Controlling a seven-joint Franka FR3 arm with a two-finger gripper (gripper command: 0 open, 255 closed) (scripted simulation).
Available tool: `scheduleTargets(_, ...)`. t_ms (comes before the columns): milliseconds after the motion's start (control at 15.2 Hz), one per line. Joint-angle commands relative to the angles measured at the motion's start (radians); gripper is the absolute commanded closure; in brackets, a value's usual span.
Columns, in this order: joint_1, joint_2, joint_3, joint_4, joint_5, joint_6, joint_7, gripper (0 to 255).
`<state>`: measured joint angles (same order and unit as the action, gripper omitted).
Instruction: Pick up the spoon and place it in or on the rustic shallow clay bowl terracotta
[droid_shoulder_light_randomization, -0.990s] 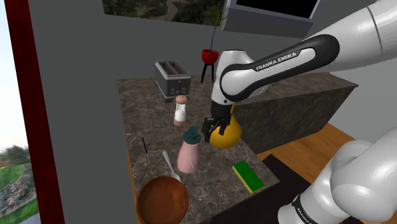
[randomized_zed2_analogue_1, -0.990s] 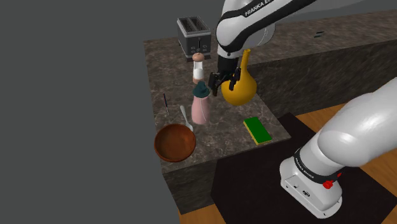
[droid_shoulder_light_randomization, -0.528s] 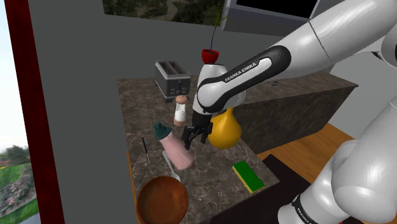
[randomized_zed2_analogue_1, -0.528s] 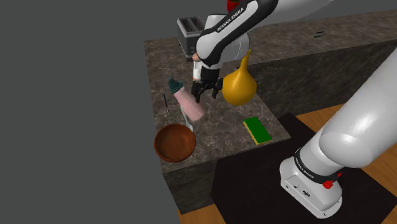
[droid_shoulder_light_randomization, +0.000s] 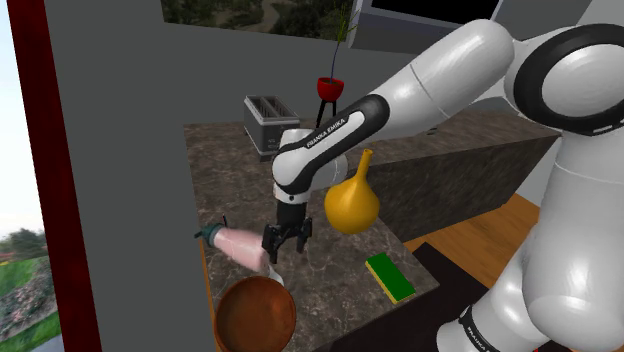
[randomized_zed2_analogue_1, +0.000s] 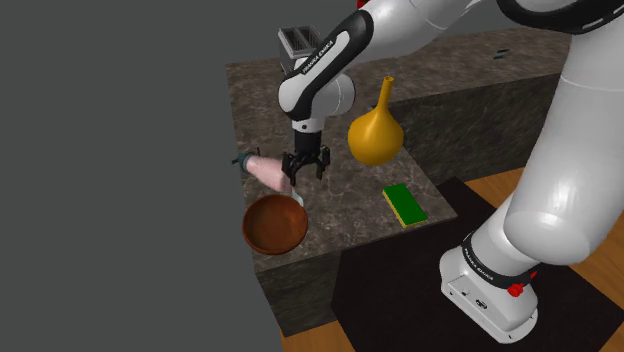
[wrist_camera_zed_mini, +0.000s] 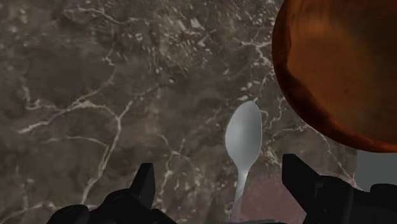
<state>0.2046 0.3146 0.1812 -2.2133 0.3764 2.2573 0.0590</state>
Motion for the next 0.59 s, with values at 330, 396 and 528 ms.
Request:
scheduleTargets(330,0.063,0.099,-0.034,0.040,0.048,0.288,-0.021,0)
scheduleTargets(396,0.075,0.110,-0.042,0.042,0.058,0.297,-0.028,0)
scheduleTargets(528,0.095,0.116,-0.059,0.044,0.072,0.300,-0.037,0)
